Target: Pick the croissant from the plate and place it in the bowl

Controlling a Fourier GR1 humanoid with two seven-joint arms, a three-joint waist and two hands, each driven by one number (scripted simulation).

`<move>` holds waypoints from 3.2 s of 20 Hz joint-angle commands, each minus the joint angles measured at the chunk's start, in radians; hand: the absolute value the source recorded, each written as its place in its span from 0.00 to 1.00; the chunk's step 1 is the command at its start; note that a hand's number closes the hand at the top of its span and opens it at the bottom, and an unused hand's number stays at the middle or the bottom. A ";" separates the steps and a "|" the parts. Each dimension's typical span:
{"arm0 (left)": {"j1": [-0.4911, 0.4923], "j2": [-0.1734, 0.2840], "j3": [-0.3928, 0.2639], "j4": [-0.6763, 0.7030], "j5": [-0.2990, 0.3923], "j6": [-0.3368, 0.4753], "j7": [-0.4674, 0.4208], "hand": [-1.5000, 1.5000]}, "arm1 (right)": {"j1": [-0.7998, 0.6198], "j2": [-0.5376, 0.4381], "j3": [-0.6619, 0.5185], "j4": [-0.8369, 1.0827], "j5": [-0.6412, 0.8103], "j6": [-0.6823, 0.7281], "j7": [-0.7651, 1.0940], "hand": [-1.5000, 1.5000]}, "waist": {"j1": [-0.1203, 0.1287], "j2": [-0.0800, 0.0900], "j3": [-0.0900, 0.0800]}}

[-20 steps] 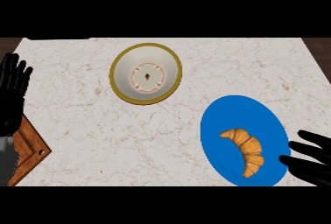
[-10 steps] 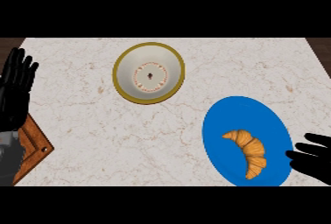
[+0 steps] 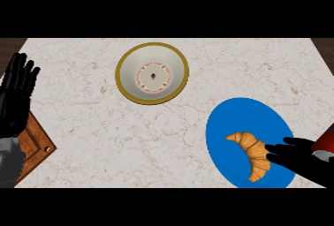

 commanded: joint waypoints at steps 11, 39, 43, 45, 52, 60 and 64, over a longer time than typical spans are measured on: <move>-0.100 -0.029 0.046 0.065 -0.039 -0.007 0.046 0.50 | -0.145 0.239 0.150 0.310 0.324 -0.025 -0.114 0.00 | -0.005 0.001 0.000; -0.077 -0.076 0.105 0.068 -0.099 -0.102 0.019 0.50 | -0.222 0.510 0.148 0.593 0.656 -0.068 -0.263 0.00 | -0.005 0.000 0.000; -0.045 -0.113 0.090 -0.019 -0.123 -0.061 0.043 0.50 | -0.242 0.531 0.137 0.638 0.697 -0.082 -0.265 0.00 | -0.004 -0.001 0.000; -0.050 -0.081 0.111 0.006 -0.105 -0.103 0.060 0.50 | -0.216 0.496 0.137 0.665 0.728 -0.124 -0.321 0.00 | -0.005 0.000 0.000; 0.029 -0.118 0.106 -0.073 -0.117 -0.089 0.036 0.50 | -0.229 0.559 0.125 0.652 0.723 -0.215 -0.380 1.00 | -0.002 -0.001 0.000; -0.088 -0.117 0.074 -0.005 -0.106 -0.132 0.043 0.50 | -0.592 0.464 -0.022 1.023 0.733 -0.223 -0.480 1.00 | 0.086 0.033 0.003; -0.124 -0.142 0.041 -0.032 -0.116 -0.125 0.031 0.50 | -0.688 0.372 -0.074 1.115 0.752 -0.233 -0.482 1.00 | 0.165 0.073 0.007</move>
